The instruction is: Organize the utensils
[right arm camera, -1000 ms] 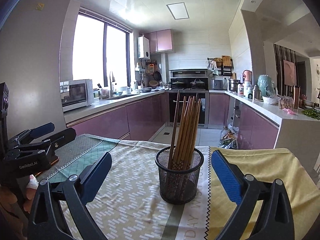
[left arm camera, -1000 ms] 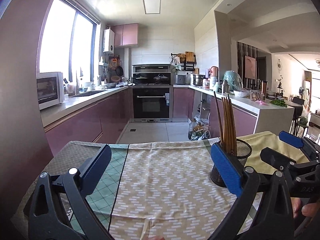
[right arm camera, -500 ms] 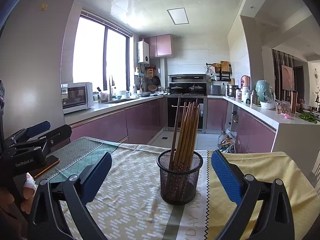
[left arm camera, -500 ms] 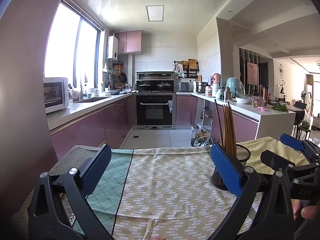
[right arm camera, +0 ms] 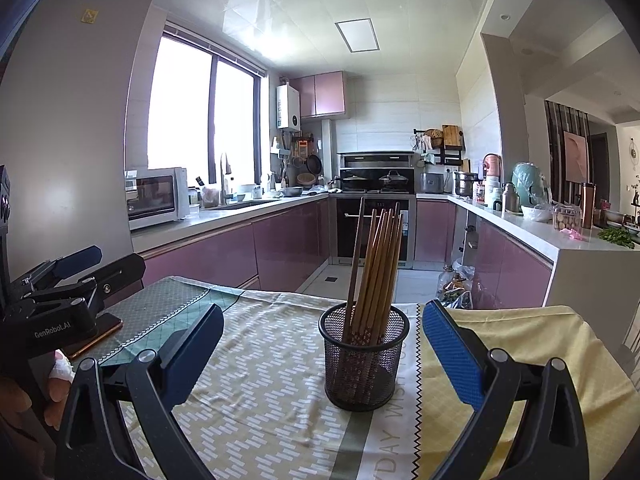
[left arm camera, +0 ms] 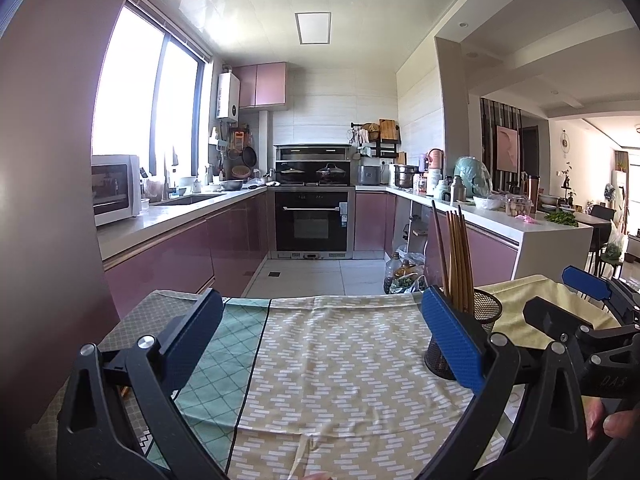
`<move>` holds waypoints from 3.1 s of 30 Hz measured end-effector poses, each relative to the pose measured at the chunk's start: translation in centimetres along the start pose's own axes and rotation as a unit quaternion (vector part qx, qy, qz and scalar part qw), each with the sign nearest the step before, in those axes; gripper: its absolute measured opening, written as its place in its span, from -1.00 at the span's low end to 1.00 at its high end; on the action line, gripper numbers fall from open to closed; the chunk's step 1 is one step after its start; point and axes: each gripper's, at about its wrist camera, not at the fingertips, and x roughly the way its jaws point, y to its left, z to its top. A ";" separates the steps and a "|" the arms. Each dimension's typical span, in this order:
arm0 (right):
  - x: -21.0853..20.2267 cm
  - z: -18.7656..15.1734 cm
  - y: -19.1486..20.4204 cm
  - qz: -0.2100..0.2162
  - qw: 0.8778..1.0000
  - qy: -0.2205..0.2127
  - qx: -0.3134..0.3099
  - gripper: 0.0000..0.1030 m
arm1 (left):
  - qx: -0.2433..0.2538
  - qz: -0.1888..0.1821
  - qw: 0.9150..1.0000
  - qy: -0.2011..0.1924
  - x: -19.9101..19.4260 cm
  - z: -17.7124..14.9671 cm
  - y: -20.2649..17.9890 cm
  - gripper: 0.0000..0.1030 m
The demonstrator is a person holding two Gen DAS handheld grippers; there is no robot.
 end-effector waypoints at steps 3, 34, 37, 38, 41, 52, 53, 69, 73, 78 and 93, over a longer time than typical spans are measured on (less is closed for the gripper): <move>-0.1 0.0 0.1 0.000 1.000 0.000 0.001 0.87 | 0.000 0.000 1.000 0.000 0.0 0.0 0.1 0.90; 0.1 -0.1 0.0 0.003 1.000 0.001 0.004 0.87 | -0.004 0.003 1.000 0.007 -0.2 -0.3 0.2 0.90; 0.1 -0.1 0.0 0.004 1.000 0.002 0.004 0.87 | -0.003 0.004 1.000 0.008 -0.2 -0.4 0.1 0.90; 0.1 -0.1 0.0 0.003 1.000 0.002 0.004 0.87 | -0.003 0.004 1.000 0.008 -0.2 -0.4 0.1 0.90; 0.1 -0.1 0.0 0.003 1.000 0.002 0.005 0.87 | -0.004 0.003 1.000 0.008 -0.2 -0.3 0.2 0.90; 0.1 -0.1 0.0 0.003 1.000 0.002 0.004 0.87 | -0.004 0.003 1.000 0.010 -0.2 -0.5 0.1 0.90; 0.1 -0.1 0.0 0.003 1.000 0.002 0.004 0.87 | -0.003 0.003 1.000 0.011 -0.1 -0.6 0.0 0.90; 0.1 -0.1 0.0 0.003 1.000 0.002 0.004 0.87 | -0.003 0.003 1.000 0.016 0.1 -1.0 -0.3 0.90; 0.2 -0.1 0.0 0.003 1.000 0.002 0.005 0.87 | -0.003 0.003 1.000 0.017 0.2 -1.1 -0.3 0.90; 0.1 -0.2 0.0 0.004 1.000 0.002 0.006 0.87 | -0.003 0.003 1.000 0.018 0.3 -1.0 -0.4 0.90; 0.1 -0.2 0.0 0.003 1.000 0.003 0.006 0.87 | -0.003 0.002 1.000 0.022 0.6 -1.2 -0.4 0.90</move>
